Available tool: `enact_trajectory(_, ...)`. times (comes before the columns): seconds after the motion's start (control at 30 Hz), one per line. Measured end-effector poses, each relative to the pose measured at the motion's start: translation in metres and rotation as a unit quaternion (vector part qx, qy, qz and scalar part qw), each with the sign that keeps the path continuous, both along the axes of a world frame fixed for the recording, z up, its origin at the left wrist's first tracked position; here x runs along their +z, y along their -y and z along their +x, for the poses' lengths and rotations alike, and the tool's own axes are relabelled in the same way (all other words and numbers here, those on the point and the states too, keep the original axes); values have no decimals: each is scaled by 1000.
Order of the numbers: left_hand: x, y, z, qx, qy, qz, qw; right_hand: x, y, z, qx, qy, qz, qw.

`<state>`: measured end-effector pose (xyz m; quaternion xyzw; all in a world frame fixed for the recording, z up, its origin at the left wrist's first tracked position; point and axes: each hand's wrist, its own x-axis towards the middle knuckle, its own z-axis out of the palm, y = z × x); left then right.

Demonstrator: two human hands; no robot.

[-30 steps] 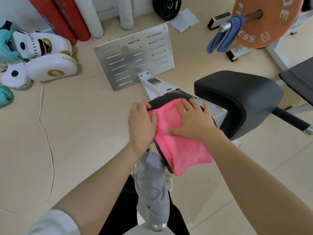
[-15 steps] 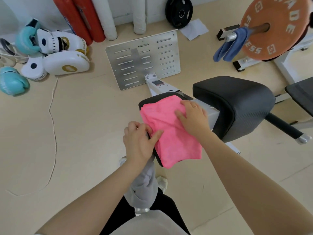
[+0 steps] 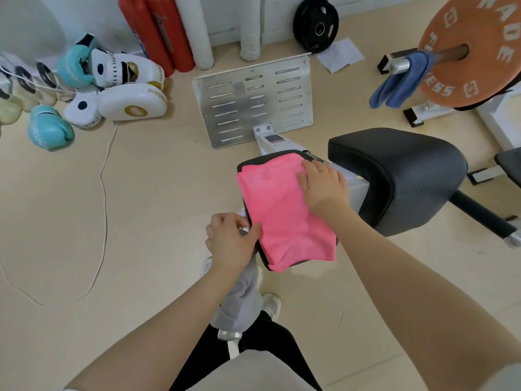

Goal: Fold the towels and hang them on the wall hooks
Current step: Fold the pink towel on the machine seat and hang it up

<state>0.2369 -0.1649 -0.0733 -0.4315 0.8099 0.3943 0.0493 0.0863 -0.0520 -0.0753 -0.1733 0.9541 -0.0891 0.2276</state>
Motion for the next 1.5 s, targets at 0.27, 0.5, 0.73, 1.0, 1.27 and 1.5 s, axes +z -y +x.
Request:
enact_trajectory(0.27,-4,13,-53,-313,-122,-129,933,1,21,20,197,-72,-9,978)
enact_trajectory(0.5,-32,57,-88,-166,-9,61,984,-1,-4,5,132,-32,5,991)
enact_trajectory(0.73,-28,88,-109,-83,-28,192,978,7,35,-7,90,-96,-162,978)
enact_trajectory(1.0,-31,117,-113,-21,-17,403,915,9,95,-32,135,166,-107,971)
enact_trajectory(1.27,-33,126,-114,8,-29,514,858,2,94,-31,68,145,-190,969)
enact_trajectory(1.5,-32,128,-116,-7,-78,525,847,1,108,-28,1,122,-228,966)
